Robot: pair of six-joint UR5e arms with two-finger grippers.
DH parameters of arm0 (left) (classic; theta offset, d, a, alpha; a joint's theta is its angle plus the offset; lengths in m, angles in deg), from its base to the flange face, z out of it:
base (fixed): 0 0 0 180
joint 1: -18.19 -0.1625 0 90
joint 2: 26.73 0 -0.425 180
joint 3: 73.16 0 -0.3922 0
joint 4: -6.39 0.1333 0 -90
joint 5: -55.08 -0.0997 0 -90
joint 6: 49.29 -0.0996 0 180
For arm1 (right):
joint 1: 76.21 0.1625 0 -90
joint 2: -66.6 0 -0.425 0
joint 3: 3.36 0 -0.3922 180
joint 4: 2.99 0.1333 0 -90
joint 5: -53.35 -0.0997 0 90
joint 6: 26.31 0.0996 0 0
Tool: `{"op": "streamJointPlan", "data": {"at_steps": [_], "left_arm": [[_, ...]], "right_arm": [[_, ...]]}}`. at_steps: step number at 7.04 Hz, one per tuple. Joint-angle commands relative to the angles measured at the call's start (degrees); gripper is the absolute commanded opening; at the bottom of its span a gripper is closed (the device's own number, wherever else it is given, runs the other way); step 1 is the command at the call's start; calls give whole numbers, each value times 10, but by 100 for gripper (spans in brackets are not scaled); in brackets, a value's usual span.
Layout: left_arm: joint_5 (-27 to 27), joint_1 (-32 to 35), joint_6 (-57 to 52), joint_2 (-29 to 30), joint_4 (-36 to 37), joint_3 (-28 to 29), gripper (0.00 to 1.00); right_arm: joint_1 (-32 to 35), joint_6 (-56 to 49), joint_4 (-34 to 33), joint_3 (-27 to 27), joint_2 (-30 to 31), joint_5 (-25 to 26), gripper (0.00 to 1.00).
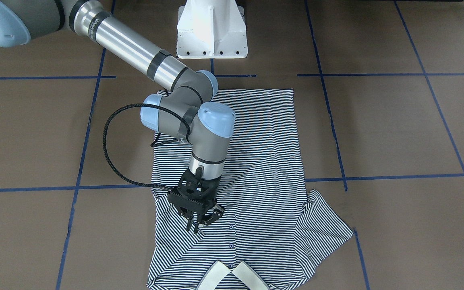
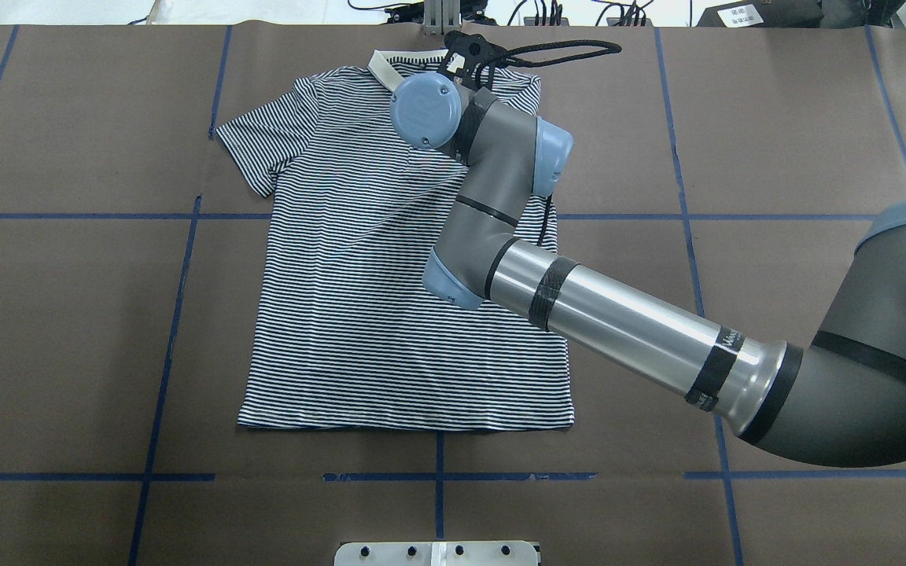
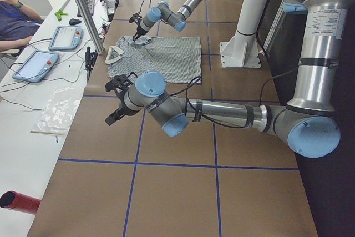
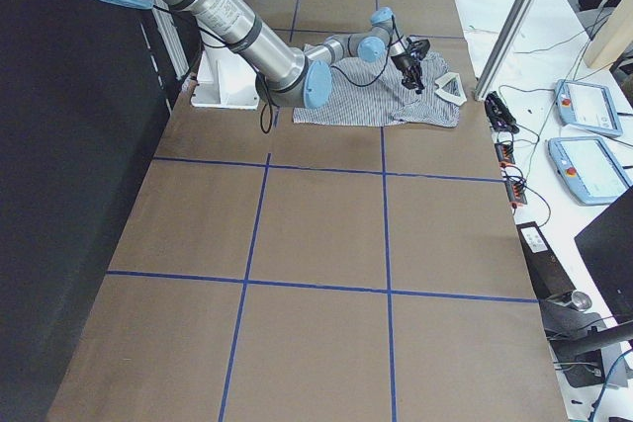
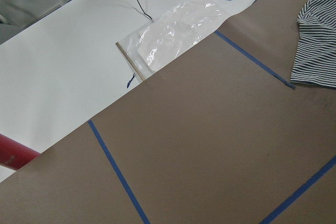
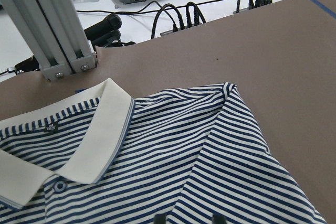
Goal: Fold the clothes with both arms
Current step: 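Fold the held sleeve inward across the shirt toward the collar with the right gripper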
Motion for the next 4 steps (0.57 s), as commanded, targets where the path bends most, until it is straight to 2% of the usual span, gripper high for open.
{"op": "streamJointPlan", "data": {"at_steps": [1,2,3,4], "left_arm": [[-1,-1,1,2,1,0,100],[-1,-10,16,8,0,13,100],[-2,-25,45,20,0,15,100],[-3,-56,126,44,-1,19,100]], "right_arm": [[13,-47,-27,-8,-15,-38,100],[40,-75,-30,-30,-10,-100,100],[62,-105,-55,-75,15,-150,100],[89,-184,-97,-154,63,-194,100]]}}
